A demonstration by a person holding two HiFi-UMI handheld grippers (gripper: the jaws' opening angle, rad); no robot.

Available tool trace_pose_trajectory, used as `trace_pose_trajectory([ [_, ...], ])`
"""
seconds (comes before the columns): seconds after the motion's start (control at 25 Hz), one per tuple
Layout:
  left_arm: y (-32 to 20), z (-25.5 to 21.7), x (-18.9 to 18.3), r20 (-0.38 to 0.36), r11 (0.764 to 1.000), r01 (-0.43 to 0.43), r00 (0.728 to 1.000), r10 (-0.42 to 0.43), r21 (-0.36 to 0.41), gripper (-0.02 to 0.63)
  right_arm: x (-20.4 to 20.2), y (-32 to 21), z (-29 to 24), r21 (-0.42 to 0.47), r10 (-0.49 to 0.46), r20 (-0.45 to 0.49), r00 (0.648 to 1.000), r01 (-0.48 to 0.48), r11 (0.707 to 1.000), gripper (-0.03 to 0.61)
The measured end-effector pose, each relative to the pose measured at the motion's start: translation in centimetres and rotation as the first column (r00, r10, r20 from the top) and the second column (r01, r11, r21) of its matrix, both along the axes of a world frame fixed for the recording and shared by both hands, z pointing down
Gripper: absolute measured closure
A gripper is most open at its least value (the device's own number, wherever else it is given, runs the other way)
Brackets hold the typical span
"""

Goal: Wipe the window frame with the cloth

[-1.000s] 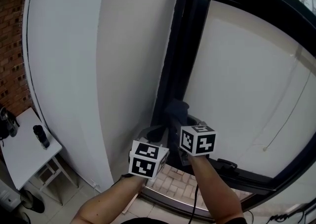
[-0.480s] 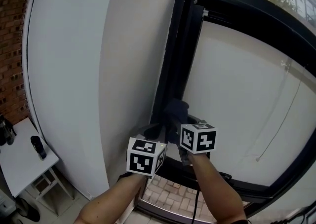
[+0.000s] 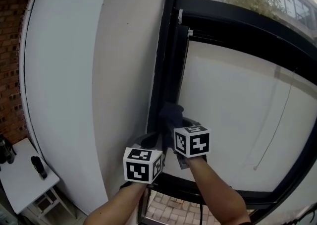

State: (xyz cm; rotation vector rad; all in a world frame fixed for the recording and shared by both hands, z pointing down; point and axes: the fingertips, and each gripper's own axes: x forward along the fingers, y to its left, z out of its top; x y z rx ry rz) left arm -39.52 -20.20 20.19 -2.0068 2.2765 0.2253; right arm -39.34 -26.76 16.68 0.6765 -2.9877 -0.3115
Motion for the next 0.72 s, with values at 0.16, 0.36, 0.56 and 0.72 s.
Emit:
trace_pose_trajectory([
  [0.16,-0.2,-1.2,0.3,0.016,1.000,-0.007,1.000,0.007,0.010,0.620,-0.2,0.0,-1.4,0.014,0.001,0.008,1.000,-0.001,1.000,0.443],
  [0.36,-0.4,-3.1,0.2,0.024,0.999,-0.001,1.000,0.001,0.032,0.620,-0.3,0.0,-3.7,0.045,0.002,0.019,1.000,-0.003,0.999,0.443],
  [0.56,-0.7,-4.8,0.0,0.043,0.999,0.008,0.999,-0.010,0.048,0.620,0.1,0.0,-7.0,0.092,0.015,0.045,0.999,-0.019,0.996,0.444],
  [0.72,-0.9,-5.9,-0.2,0.081,0.998,0.029,0.996,-0.033,0.055,0.620,0.2,0.3,-9.9,0.163,0.033,0.056,0.998,-0.041,0.986,0.443],
])
